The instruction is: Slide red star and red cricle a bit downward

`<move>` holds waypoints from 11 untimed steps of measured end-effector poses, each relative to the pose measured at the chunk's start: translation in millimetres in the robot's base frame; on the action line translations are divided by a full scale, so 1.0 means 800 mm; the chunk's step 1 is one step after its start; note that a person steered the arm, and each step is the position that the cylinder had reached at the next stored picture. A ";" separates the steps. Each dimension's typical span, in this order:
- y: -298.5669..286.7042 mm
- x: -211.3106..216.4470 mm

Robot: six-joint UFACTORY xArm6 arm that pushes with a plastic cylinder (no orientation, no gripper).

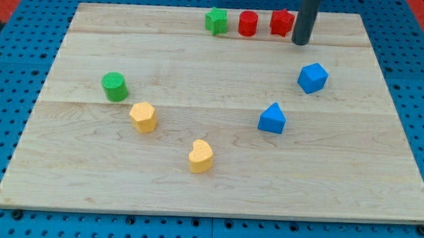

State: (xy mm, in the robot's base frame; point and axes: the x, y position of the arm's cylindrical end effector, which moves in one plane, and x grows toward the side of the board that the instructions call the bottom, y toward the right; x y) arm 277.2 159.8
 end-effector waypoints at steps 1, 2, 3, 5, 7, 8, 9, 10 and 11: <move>0.092 0.004; 0.156 -0.019; 0.100 -0.064; -0.069 -0.066; -0.087 -0.073; -0.038 -0.100; -0.045 -0.106; -0.080 -0.105; -0.145 -0.100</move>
